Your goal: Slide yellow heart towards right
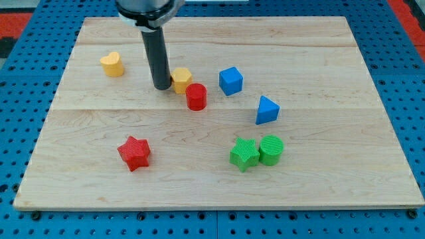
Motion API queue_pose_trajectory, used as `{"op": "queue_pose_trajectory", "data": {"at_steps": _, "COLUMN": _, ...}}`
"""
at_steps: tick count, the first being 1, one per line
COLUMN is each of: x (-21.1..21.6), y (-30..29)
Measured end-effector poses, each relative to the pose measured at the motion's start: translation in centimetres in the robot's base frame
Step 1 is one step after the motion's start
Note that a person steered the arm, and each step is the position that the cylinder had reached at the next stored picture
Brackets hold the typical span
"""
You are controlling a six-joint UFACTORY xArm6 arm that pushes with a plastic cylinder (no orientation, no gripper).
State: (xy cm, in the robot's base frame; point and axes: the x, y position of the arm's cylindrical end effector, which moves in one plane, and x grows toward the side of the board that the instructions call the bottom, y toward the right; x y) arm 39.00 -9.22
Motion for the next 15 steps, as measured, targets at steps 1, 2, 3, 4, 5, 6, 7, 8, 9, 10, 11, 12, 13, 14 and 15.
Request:
{"op": "queue_pose_trajectory", "data": {"at_steps": 1, "x": -3.8, "y": -3.2}}
{"op": "queue_pose_trajectory", "data": {"at_steps": 2, "x": -6.3, "y": -1.5}}
{"op": "queue_pose_trajectory", "data": {"at_steps": 3, "x": -11.8, "y": -3.4}}
{"op": "queue_pose_trajectory", "data": {"at_steps": 4, "x": -8.3, "y": -9.5}}
{"op": "queue_pose_trajectory", "data": {"at_steps": 5, "x": -0.8, "y": -6.4}}
{"op": "queue_pose_trajectory", "data": {"at_steps": 6, "x": 1.6, "y": -8.9}}
{"op": "queue_pose_trajectory", "data": {"at_steps": 7, "x": -4.5, "y": -12.9}}
{"op": "queue_pose_trajectory", "data": {"at_steps": 8, "x": -8.2, "y": -10.5}}
{"op": "queue_pose_trajectory", "data": {"at_steps": 9, "x": -11.8, "y": -11.8}}
{"op": "queue_pose_trajectory", "data": {"at_steps": 10, "x": -10.3, "y": -17.3}}
{"op": "queue_pose_trajectory", "data": {"at_steps": 11, "x": -4.7, "y": -13.8}}
{"op": "queue_pose_trajectory", "data": {"at_steps": 12, "x": -3.1, "y": -11.9}}
{"op": "queue_pose_trajectory", "data": {"at_steps": 13, "x": -10.8, "y": -10.6}}
{"op": "queue_pose_trajectory", "data": {"at_steps": 14, "x": -7.7, "y": -18.3}}
{"op": "queue_pose_trajectory", "data": {"at_steps": 15, "x": -3.4, "y": -20.4}}
